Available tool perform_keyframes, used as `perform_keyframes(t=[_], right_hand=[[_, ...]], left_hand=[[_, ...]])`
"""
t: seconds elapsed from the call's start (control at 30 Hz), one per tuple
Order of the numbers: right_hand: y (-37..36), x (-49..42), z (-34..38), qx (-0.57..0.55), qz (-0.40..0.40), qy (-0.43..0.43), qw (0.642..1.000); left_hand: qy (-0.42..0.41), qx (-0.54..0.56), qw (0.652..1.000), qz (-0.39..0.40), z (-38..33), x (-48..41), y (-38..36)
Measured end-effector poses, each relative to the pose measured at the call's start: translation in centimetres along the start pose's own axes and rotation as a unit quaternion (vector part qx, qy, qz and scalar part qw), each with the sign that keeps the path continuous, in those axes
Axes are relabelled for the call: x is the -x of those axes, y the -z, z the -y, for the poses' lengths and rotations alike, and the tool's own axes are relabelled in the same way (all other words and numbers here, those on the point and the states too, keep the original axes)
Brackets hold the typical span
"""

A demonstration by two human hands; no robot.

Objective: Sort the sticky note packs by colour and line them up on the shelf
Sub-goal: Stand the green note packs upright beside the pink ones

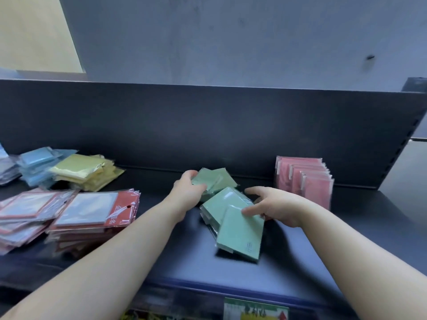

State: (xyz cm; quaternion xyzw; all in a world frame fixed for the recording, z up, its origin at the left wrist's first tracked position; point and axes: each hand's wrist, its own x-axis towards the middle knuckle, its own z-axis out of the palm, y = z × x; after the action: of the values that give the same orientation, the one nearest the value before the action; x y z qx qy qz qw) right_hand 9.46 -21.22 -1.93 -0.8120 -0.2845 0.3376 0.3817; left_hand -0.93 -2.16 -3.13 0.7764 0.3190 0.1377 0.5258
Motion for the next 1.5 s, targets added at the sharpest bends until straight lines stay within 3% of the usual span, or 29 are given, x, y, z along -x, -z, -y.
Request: perform_keyframes(t=[0.1, 0.57, 0.8, 0.93, 1.03, 1.23, 1.4, 1.5], right_hand=[[-0.6, -0.1, -0.2, 0.054, -0.032, -0.001, 0.998], [-1.4, -1.0, 0.1, -0.163, -0.155, -0.104, 0.969], [-1.7, -0.2, -0.1, -0.026, -0.136, -0.125, 0.982], [-1.9, -0.7, 0.3, 0.087, -0.123, -0.126, 0.981], [-2.0, -0.8, 0.4, 0.094, -0.138, -0.118, 0.979], [-2.4, -0.8, 0.6, 0.091, -0.161, -0.085, 0.979], [-2.5, -1.4, 0.9, 0.074, -0.156, -0.05, 0.984], [-3.0, -1.6, 0.9, 0.049, -0.151, -0.011, 0.987]], left_hand=[[-0.01, -0.069, 0.998, -0.002, 0.3, -0.5, -0.1], [-0.112, -0.211, 0.97, 0.049, 0.7, -1.3, -0.1], [-0.15, -0.286, 0.946, 0.026, 1.1, -1.5, 0.0], [-0.146, -0.267, 0.953, 0.001, 1.6, -1.2, 0.8], [-0.142, -0.289, 0.947, -0.017, 1.4, -0.8, 1.8], [-0.15, -0.445, 0.882, -0.03, 0.3, 0.8, 2.2], [-0.241, -0.423, 0.872, 0.054, 0.3, 2.3, 0.7], [-0.222, -0.444, 0.861, 0.111, 0.8, 2.7, 0.5]])
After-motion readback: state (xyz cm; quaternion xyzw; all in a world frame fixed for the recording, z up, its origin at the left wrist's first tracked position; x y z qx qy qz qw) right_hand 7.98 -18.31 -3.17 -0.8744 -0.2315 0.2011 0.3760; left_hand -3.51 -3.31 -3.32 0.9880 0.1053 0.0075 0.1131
